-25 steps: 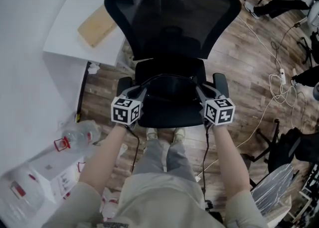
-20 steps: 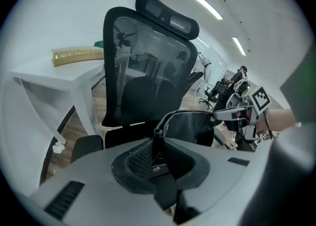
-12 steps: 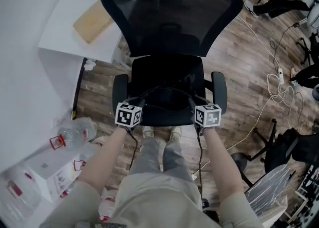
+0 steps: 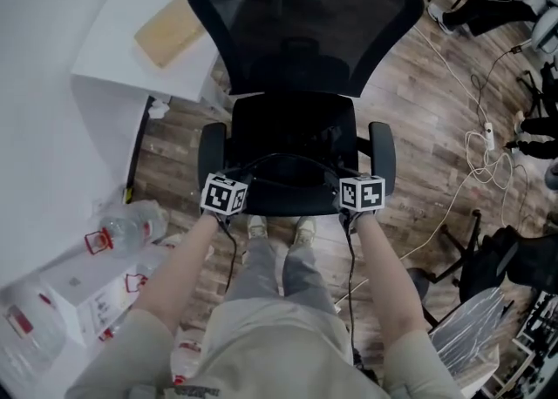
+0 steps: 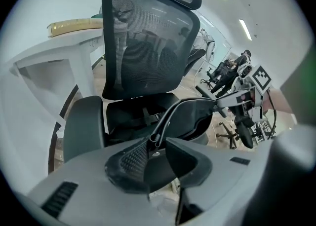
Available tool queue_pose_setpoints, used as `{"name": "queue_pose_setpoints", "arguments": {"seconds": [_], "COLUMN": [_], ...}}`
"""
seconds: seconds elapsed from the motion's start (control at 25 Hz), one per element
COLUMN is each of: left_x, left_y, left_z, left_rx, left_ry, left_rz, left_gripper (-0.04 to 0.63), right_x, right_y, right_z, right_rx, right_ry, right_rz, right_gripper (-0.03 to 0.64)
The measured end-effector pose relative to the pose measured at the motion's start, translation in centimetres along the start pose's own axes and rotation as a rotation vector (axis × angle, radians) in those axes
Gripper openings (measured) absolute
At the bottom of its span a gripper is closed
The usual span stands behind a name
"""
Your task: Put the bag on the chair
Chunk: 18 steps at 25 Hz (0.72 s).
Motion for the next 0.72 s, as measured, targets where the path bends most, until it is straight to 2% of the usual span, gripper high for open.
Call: {"name": "queue_pose_setpoints", "arguments": {"seconds": [0.08, 0.28, 0.4, 0.6, 0.72], "left_x": [0.2, 0.8, 0.8, 1.7, 2.5], "left_y": [-0.4, -2.4, -3.5, -5.9, -7.4], "left_z": [-0.2, 0.1, 0.9, 2.3, 3.0], "left_rx": [0.000, 0.047, 0.088, 0.104, 0.126], "left_ry": [0.011, 0.008, 0.029, 0.162, 0.191], "left_rz": [0.010, 0.027, 0.038, 0.059, 0.054], "left_gripper": [0.153, 0.204, 0.207, 0.209, 0.207], "right_x": [-0.5, -2.0, -3.2, -5.4, -6.4], "right_y": [-0.4, -2.2, -3.8, -6.1, -7.9], "right_z": [-0.2, 0.2, 1.0, 2.3, 3.3], "right_rx": [-0.028, -0.035, -0.014, 0.024, 0.067], "right_ry": [-0.009, -0.093, -0.138, -0.206, -0.224], "right_rz": [0.012, 0.016, 0.032, 0.038, 0.037], "right_gripper": [0.205, 0.224, 0.225, 0.225, 0.222]}}
Point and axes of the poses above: the fingertips, and each gripper's own axes: y forward along the fingers, x to its right, z out of its top, the point moved 6 cm from there along -y, backward along the fingers, and after that the axes turned 7 degrees about x, right-handed, at the moved point
